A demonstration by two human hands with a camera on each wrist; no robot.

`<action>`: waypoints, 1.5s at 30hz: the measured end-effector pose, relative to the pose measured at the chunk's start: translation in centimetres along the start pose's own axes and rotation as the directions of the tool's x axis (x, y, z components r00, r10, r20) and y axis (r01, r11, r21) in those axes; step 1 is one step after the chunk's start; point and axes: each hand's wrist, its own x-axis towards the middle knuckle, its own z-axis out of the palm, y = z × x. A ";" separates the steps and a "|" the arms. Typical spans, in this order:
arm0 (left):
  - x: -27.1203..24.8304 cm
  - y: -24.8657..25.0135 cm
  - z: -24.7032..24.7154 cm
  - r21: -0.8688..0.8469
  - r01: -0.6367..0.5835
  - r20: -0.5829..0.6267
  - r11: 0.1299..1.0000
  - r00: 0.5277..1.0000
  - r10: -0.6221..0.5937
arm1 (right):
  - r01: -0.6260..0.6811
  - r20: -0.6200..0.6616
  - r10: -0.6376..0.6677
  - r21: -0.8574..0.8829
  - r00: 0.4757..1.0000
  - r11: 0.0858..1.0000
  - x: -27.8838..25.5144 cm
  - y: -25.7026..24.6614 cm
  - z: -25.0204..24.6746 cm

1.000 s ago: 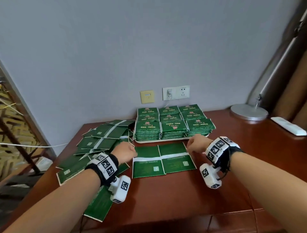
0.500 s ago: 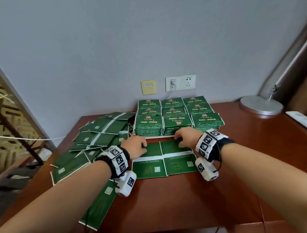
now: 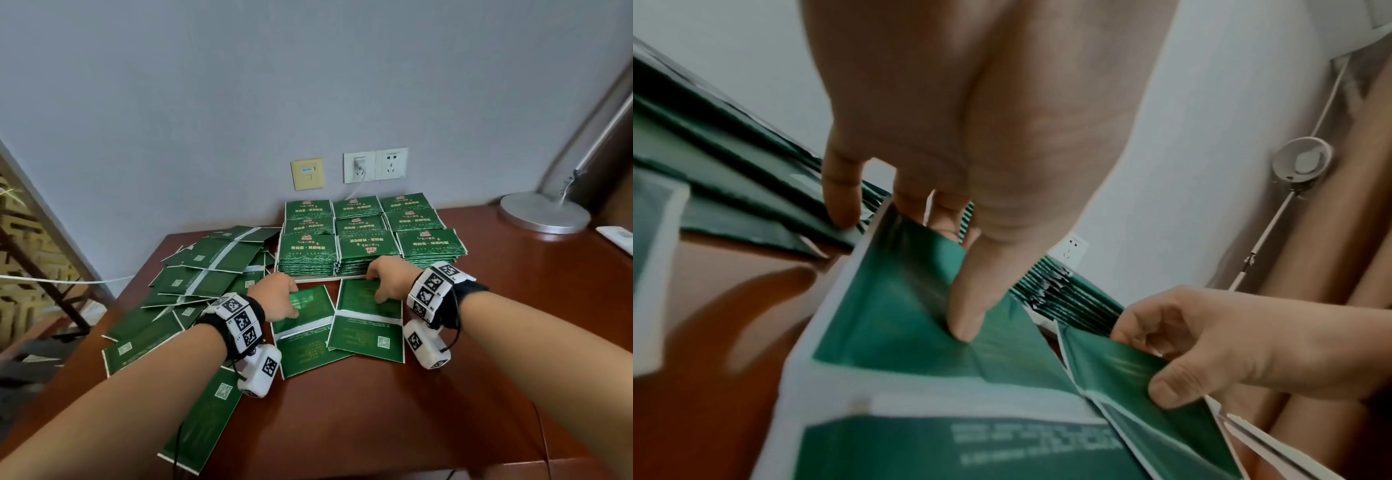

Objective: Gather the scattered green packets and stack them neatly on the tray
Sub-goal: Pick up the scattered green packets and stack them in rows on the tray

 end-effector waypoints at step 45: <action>-6.1 1.6 1.1 0.208 0.135 0.032 0.969 0.989 -0.145 | -0.062 -0.008 0.062 -0.045 0.998 0.997 -7.7 1.0 1.8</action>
